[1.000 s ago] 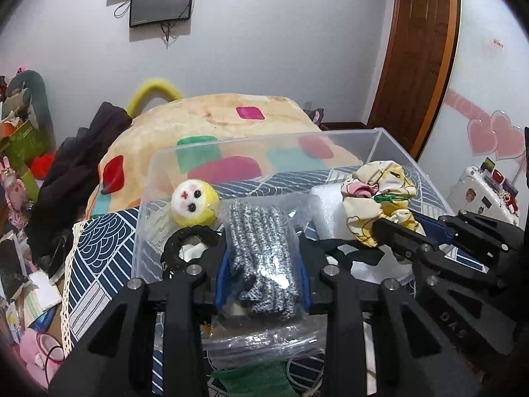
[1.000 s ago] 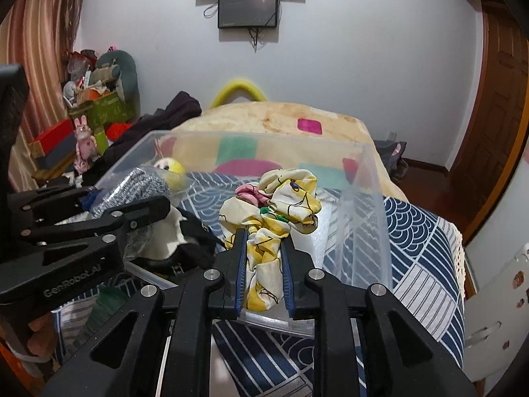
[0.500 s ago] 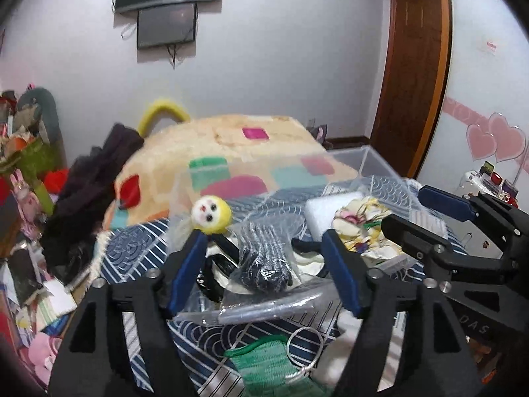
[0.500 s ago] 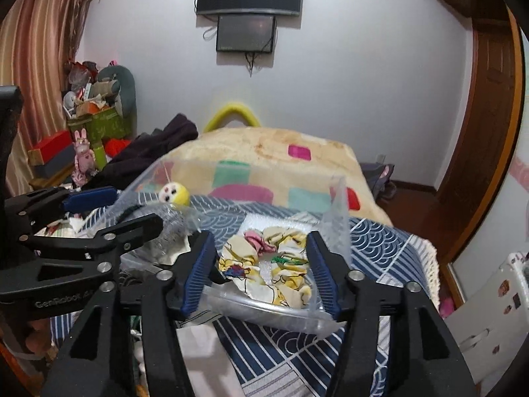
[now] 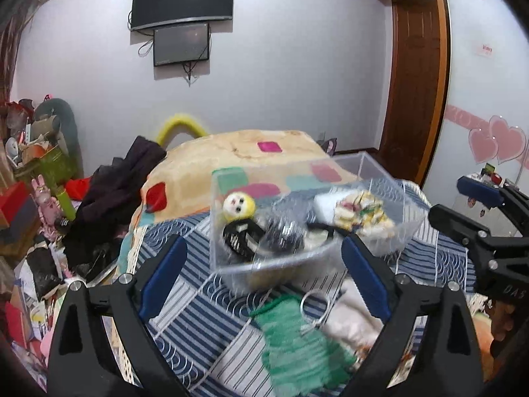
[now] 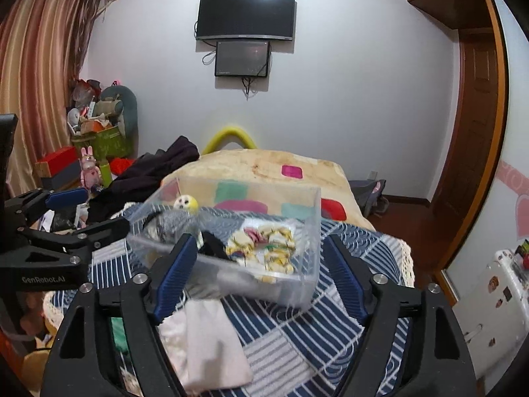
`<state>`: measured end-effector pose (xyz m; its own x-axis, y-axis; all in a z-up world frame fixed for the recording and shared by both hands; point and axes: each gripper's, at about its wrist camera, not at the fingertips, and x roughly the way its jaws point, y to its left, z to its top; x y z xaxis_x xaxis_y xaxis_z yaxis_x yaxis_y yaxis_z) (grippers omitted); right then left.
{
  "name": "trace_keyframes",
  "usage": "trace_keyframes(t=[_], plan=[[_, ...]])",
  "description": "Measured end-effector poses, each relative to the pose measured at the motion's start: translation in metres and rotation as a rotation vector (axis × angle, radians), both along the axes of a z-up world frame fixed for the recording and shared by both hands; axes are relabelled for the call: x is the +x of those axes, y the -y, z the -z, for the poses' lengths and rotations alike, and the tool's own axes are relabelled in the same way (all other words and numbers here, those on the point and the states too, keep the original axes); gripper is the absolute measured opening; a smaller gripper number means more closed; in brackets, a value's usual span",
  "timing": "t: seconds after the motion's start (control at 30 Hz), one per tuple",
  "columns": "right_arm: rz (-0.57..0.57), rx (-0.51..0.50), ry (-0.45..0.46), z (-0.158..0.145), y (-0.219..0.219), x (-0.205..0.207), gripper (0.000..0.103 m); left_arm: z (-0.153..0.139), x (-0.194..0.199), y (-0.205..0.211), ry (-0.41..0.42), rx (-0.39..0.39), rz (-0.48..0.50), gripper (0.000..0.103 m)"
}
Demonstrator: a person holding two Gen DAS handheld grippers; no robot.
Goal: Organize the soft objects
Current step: 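Grasp the green knit glove with the left tool while the right tool grasps the white cloth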
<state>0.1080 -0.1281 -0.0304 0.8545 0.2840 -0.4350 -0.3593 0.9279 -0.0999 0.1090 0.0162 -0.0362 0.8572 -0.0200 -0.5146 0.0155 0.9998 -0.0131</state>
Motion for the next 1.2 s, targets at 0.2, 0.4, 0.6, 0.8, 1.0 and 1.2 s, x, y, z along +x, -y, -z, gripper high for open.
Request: trace_keyframes(t=[0.2, 0.4, 0.6, 0.8, 1.0, 1.2], plan=[[0.0, -0.009, -0.094, 0.032, 0.003, -0.001, 0.079, 0.036, -0.009, -0.005, -0.098, -0.018, -0.003, 0.096], [-0.036, 0.0, -0.199, 0.059, -0.006, 0.001, 0.079, 0.077, -0.014, -0.001, -0.208, -0.039, 0.033, 0.076], [-0.104, -0.015, -0.297, 0.083, -0.02, 0.002, 0.078, 0.099, -0.008, 0.005, -0.279, -0.059, 0.074, 0.055], [-0.135, -0.033, -0.357, 0.101, -0.024, 0.001, 0.052, 0.111, -0.011, 0.006, -0.288, -0.107, 0.114, 0.027], [-0.114, 0.0, -0.361, 0.097, -0.012, -0.001, 0.012, 0.104, -0.019, 0.006, -0.255, -0.084, 0.109, 0.013], [-0.089, 0.026, -0.311, 0.082, 0.0, -0.009, 0.01, 0.09, -0.03, -0.002, -0.206, -0.081, 0.087, 0.013]])
